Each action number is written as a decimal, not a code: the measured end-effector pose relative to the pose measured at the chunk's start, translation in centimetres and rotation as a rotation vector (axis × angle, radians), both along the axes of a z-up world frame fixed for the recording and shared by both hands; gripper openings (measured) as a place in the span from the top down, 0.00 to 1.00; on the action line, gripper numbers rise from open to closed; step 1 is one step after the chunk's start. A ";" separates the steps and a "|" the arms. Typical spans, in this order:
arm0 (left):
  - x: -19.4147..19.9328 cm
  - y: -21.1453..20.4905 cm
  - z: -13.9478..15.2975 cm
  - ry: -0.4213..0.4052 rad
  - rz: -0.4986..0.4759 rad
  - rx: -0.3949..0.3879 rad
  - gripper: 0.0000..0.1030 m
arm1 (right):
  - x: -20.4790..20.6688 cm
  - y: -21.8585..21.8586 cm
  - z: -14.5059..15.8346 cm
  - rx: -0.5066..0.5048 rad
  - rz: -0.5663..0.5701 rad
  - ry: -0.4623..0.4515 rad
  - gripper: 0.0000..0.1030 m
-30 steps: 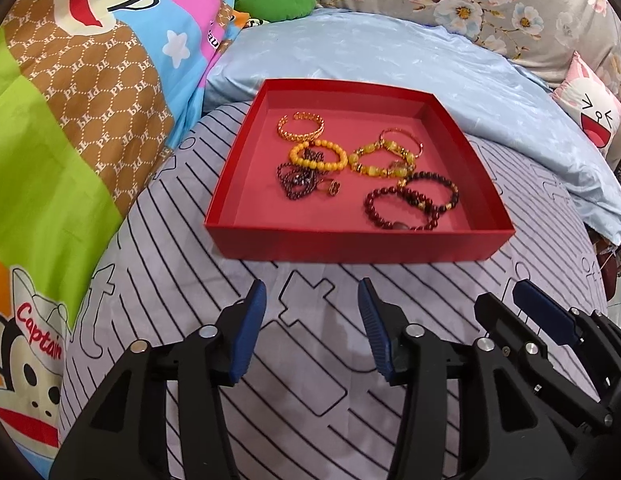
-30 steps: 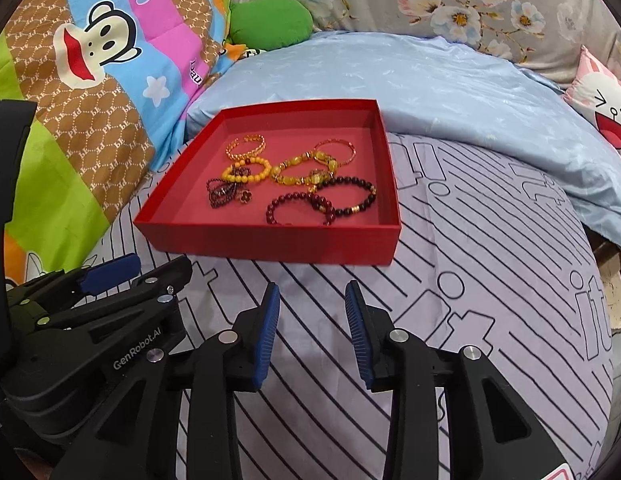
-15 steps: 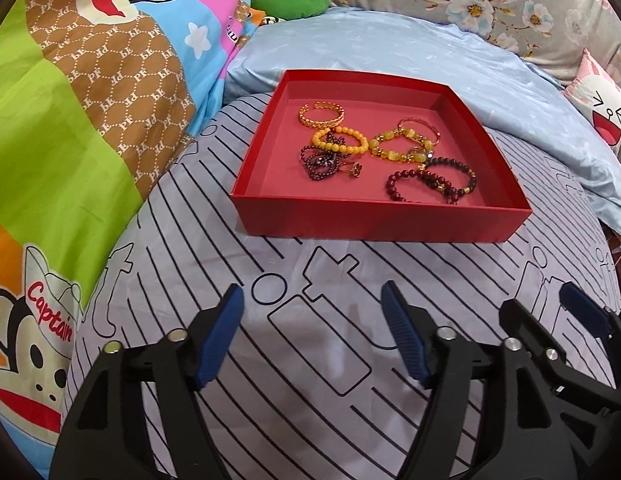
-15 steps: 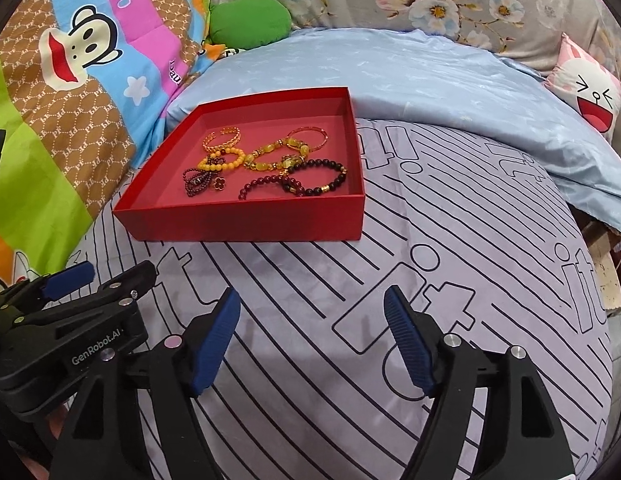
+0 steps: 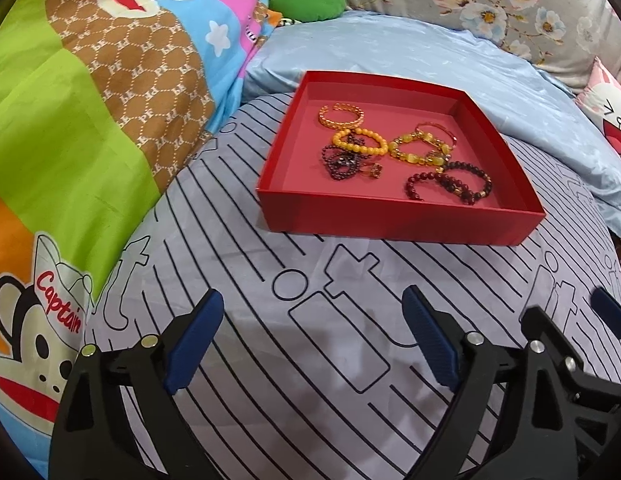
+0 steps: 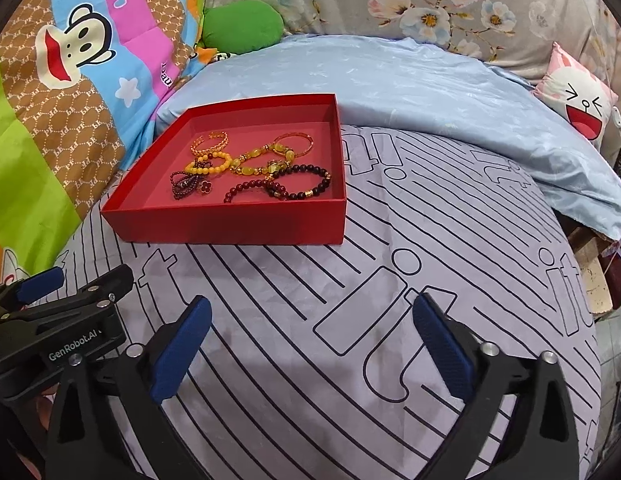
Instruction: Organize jewelry
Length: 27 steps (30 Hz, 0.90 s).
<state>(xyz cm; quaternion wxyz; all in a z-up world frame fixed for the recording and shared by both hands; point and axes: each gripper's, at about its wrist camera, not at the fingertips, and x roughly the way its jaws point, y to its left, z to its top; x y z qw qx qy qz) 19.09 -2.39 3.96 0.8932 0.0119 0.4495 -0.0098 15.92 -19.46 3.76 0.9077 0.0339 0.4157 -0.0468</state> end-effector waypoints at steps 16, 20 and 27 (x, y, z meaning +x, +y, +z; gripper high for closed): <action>-0.3 0.1 0.1 -0.008 0.006 0.012 0.10 | -0.1 -0.2 -0.1 0.018 -0.005 0.005 0.06; -0.4 0.0 0.1 -0.011 0.008 0.019 0.10 | -0.1 -0.3 -0.1 0.017 -0.006 0.004 0.06; -0.4 0.1 0.1 -0.013 0.013 0.024 0.10 | -0.1 -0.3 -0.1 0.018 -0.006 0.004 0.06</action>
